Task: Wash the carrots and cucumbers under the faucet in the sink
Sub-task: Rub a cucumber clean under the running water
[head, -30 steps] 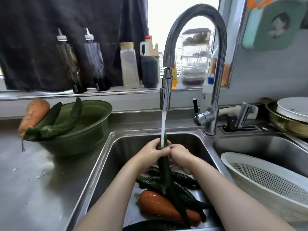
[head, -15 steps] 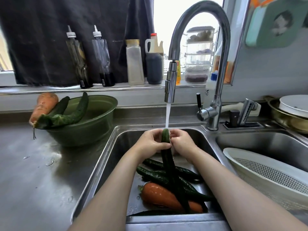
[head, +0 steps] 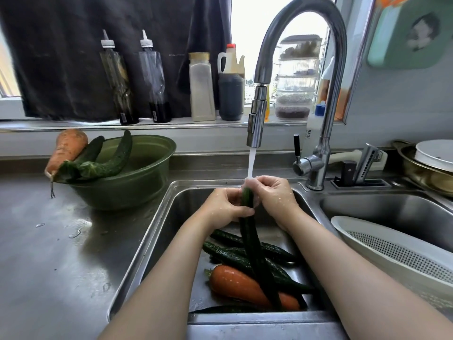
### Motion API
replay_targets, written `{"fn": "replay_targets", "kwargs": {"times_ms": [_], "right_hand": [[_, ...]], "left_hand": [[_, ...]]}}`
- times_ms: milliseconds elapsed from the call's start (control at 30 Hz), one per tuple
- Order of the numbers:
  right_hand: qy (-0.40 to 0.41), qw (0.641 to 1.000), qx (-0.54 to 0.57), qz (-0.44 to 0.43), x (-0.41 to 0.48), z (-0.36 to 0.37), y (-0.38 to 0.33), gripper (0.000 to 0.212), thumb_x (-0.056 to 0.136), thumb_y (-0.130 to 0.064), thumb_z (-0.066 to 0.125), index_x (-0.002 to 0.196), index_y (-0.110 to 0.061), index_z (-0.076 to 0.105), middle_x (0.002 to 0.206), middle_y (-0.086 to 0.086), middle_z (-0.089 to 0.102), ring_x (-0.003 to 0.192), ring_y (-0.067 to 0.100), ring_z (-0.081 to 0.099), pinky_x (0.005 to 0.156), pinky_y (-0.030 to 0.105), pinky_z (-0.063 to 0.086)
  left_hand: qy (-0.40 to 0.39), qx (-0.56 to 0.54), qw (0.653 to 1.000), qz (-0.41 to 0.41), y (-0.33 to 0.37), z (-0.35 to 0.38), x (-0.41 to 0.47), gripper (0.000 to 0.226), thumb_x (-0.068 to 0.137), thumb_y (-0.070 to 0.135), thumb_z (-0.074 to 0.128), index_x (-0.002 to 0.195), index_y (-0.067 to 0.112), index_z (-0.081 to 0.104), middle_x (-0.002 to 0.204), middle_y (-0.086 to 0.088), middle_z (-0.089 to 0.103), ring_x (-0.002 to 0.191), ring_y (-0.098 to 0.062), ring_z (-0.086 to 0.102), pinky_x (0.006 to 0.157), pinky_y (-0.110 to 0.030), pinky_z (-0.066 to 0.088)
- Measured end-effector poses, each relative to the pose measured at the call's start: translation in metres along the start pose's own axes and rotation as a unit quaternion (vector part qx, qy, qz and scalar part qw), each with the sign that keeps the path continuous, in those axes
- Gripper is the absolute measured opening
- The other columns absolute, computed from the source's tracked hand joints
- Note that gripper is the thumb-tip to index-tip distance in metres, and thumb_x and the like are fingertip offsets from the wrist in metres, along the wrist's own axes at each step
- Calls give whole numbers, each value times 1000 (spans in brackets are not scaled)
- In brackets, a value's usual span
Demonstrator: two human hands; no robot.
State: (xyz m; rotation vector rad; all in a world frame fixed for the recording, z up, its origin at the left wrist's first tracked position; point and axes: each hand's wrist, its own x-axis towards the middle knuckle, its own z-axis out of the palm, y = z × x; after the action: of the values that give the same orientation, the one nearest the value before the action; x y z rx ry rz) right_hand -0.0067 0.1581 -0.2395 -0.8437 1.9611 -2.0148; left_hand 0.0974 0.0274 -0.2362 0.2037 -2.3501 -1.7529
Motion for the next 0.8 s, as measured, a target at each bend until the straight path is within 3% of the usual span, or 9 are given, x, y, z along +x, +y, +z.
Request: {"fn": "replay_targets", "kwargs": {"times_ms": [133, 233, 333, 400, 500, 567, 633, 700, 800], "right_hand": [[27, 998, 20, 51, 2, -2, 0, 19, 96, -24, 72, 80, -15, 77, 75, 6, 76, 69, 21, 69, 62, 32, 54], [44, 996, 6, 75, 2, -5, 3, 4, 93, -15, 75, 92, -13, 78, 79, 3, 78, 73, 19, 73, 64, 32, 58], [13, 992, 53, 112, 1, -7, 9, 24, 91, -1, 74, 114, -9, 73, 98, 7, 79, 85, 21, 76, 62, 25, 58], [1, 989, 70, 131, 1, -8, 11, 31, 92, 3, 71, 117, -15, 70, 104, 2, 76, 86, 18, 74, 56, 21, 55], [-5, 985, -13, 173, -2, -11, 15, 17, 95, -17, 72, 112, -16, 72, 80, 3, 72, 55, 13, 61, 45, 23, 49], [-37, 979, -69, 187, -2, -10, 21, 13, 98, -13, 66, 108, -17, 73, 62, 0, 63, 43, 11, 51, 41, 23, 42], [-63, 976, -83, 191, -4, -5, 22, 26, 99, -3, 56, 108, -20, 73, 60, -2, 63, 45, 12, 52, 45, 24, 44], [-78, 973, -84, 199, -5, 1, 20, 26, 103, -12, 51, 107, -22, 75, 73, 1, 72, 60, 15, 65, 56, 28, 54], [-106, 956, -87, 258, -11, 6, 19, 42, 106, -46, 44, 104, -18, 75, 88, 10, 79, 80, 28, 75, 74, 39, 62]], "left_hand": [[-33, -20, 999, 9, 1, 0, -2, 38, 85, -5, 76, 116, 17, 77, 110, -6, 78, 109, -25, 73, 100, -48, 57], [-43, -23, 998, 29, 2, 2, -1, 36, 88, -4, 73, 117, 17, 75, 113, -8, 77, 111, -26, 72, 100, -47, 57], [-22, -19, 999, 46, 2, 13, 2, 23, 95, 3, 68, 114, 16, 72, 109, -8, 77, 105, -23, 74, 91, -38, 60], [23, -11, 998, 52, -1, 24, 5, 13, 101, 11, 63, 110, 16, 69, 105, -5, 75, 99, -20, 74, 85, -31, 59], [125, -1, 991, 36, -4, 37, 16, 16, 106, 25, 53, 111, 13, 64, 98, -4, 70, 91, -19, 67, 85, -36, 55], [180, -44, 983, 13, -4, 38, 22, 24, 106, 38, 49, 104, 17, 60, 90, -5, 63, 85, -21, 60, 81, -38, 52], [188, -103, 977, -11, -5, 36, 27, 34, 104, 49, 50, 96, 17, 58, 83, -7, 60, 80, -25, 59, 80, -42, 52], [183, -161, 969, -42, -1, 39, 27, 43, 101, 55, 53, 92, 13, 60, 76, -5, 61, 73, -22, 60, 80, -43, 55], [213, -249, 943, -58, 5, 40, 32, 54, 90, 68, 62, 77, 15, 57, 64, -3, 56, 64, -22, 56, 76, -42, 52]]}}
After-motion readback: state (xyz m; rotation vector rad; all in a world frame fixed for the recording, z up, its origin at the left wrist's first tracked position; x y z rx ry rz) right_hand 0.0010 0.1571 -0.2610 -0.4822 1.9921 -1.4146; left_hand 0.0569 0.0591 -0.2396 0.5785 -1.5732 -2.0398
